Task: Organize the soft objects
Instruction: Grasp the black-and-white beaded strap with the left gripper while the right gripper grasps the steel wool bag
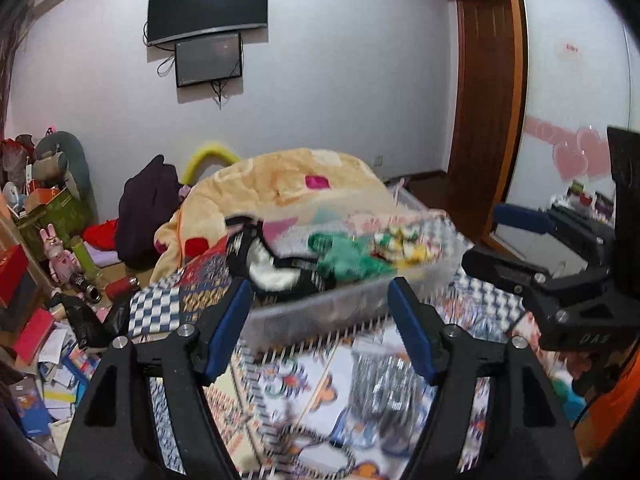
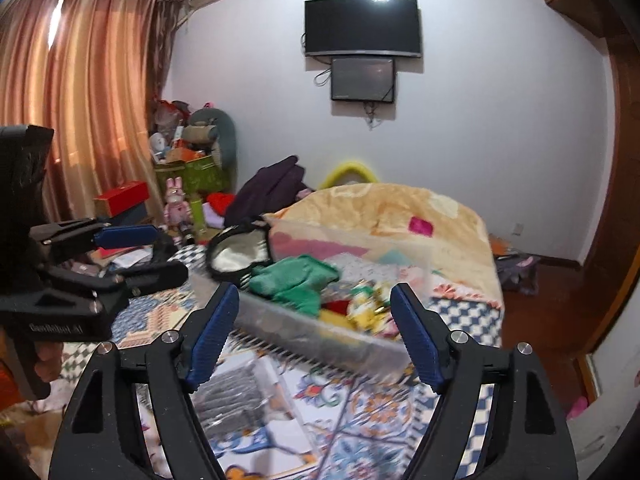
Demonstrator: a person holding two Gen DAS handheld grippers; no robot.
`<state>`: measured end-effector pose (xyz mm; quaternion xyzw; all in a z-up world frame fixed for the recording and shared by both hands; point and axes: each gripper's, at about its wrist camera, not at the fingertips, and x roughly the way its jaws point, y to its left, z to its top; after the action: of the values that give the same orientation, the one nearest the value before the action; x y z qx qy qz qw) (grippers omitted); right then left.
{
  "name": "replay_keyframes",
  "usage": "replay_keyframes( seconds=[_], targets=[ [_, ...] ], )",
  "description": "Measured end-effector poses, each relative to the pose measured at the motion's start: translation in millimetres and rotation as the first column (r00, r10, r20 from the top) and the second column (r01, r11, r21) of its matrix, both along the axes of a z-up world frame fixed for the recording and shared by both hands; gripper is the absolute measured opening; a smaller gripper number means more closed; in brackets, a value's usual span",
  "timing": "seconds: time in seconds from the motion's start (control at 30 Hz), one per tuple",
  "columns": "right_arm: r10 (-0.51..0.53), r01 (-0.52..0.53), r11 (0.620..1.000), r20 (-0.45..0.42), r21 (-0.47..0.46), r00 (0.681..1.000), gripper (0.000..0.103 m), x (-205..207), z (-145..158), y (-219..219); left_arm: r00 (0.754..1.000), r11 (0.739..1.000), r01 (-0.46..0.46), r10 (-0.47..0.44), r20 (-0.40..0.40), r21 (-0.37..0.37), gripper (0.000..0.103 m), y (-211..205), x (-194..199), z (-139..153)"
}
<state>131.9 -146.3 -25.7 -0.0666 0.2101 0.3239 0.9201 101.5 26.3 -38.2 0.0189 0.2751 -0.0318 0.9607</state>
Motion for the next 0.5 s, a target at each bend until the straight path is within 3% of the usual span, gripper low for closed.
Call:
replay_keyframes(
  seconds=[0.5],
  targets=[
    [0.087,-0.098,0.995,-0.216,-0.038,0.972,0.076,-7,-72,40,0.983,0.995,-0.067,0.054,-0.175,-0.070,0.074,34,-21,-85]
  ],
)
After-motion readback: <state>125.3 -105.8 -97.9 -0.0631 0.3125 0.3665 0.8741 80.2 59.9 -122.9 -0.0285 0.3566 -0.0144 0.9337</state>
